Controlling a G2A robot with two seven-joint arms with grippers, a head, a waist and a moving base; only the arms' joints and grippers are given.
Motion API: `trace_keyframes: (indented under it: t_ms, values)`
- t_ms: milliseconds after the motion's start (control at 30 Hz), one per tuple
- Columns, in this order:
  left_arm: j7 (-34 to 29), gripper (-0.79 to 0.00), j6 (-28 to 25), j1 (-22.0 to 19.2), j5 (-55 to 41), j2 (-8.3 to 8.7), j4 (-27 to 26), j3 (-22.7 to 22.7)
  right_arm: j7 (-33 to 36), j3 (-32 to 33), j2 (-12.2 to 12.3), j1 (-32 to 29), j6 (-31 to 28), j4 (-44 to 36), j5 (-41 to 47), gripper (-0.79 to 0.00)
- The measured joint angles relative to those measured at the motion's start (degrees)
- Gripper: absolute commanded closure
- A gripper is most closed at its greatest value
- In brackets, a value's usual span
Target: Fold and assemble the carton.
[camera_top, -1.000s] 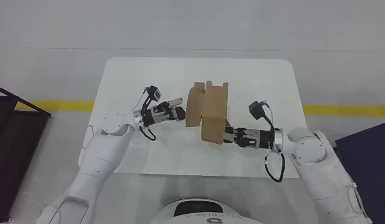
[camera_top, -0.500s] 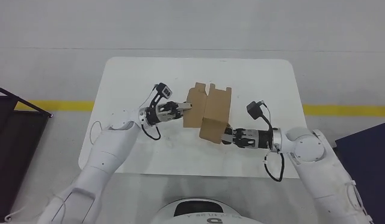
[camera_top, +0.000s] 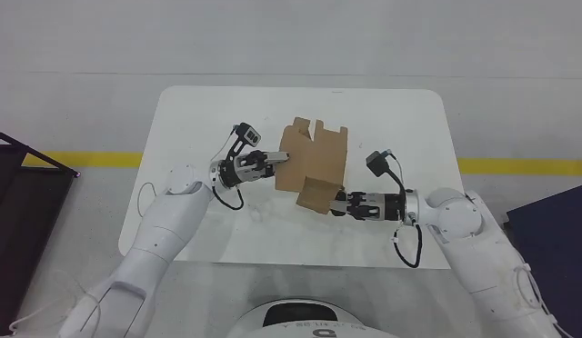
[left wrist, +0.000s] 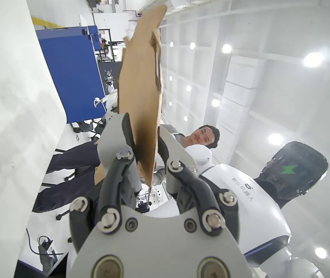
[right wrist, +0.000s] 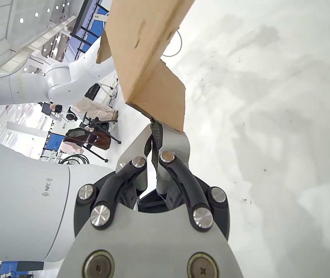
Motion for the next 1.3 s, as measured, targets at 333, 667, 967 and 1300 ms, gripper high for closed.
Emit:
trace_keyframes:
  t_ms: [333, 667, 967, 1300]
  values:
    - [-1.42, -0.249, 0.59, -0.31, -0.01, 0.01, -0.56, -0.06, -0.95, -1.35, 0.32, 0.56, 0.8, -0.17, -1.22, 0.0]
    - [-1.59, 0.0, -1.41, -0.45, 0.78, -0.17, -0.92, 0.31, -1.18, -2.56, 0.62, 1.29, 1.87, 0.0, -0.9, 0.0]
    - [1.06, 0.0, -5.99, -0.4, 0.79, -0.3, -1.25, -0.63, 0.15, -4.01, 0.64, 3.02, 3.21, 3.11, 5.57, -0.123]
    - [4.03, 0.0, -8.32, -0.61, 0.43, -0.56, -2.03, -1.18, 4.78, -6.45, 0.08, 6.64, 1.6, 10.94, 21.16, -0.139]
